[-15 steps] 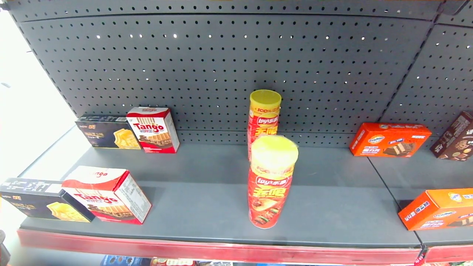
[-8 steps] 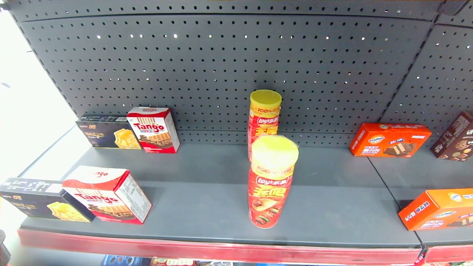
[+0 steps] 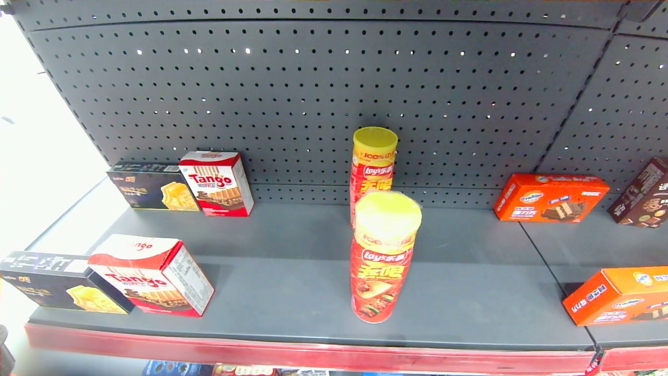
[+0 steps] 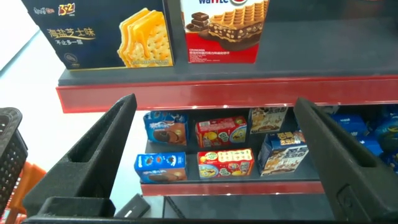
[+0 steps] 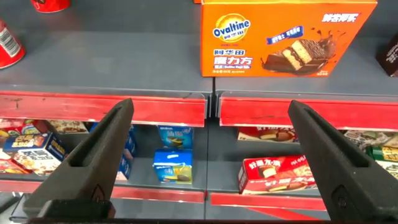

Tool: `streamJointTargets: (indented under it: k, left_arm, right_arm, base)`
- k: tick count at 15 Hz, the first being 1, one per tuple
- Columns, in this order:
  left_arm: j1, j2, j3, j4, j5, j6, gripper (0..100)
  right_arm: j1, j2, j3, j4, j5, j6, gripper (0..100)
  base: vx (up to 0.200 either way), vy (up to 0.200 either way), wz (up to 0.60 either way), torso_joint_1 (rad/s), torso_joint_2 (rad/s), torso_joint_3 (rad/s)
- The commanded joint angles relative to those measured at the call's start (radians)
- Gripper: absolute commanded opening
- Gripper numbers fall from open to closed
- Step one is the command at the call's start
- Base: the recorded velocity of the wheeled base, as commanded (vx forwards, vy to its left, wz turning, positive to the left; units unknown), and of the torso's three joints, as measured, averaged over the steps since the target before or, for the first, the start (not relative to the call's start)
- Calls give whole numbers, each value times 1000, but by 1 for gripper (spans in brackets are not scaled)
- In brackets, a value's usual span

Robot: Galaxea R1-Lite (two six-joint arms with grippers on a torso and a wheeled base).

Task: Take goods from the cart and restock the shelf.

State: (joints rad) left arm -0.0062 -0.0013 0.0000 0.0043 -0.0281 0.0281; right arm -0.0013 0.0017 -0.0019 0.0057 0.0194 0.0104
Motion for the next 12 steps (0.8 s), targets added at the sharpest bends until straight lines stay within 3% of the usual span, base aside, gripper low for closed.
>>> streamJointTargets:
  k: [1,6,8,12]
  left_arm:
    - [0,1,-2,0,4,-16,100]
    - [0,1,0,0,2,-16,100]
    - [0,1,-2,0,0,-13,100]
    - [0,1,-2,0,0,-14,100]
  right_arm:
    - [0,3,0,0,1,-1,100]
    - [0,3,0,0,1,-1,100]
    - [1,3,0,0,1,-1,100]
    - [0,3,0,0,1,-1,100]
  base:
    - [0,0,0,0,0,0]
    - [0,0,0,0,0,0]
    - [0,0,-600,7,5,2]
    - [0,0,0,0,0,0]
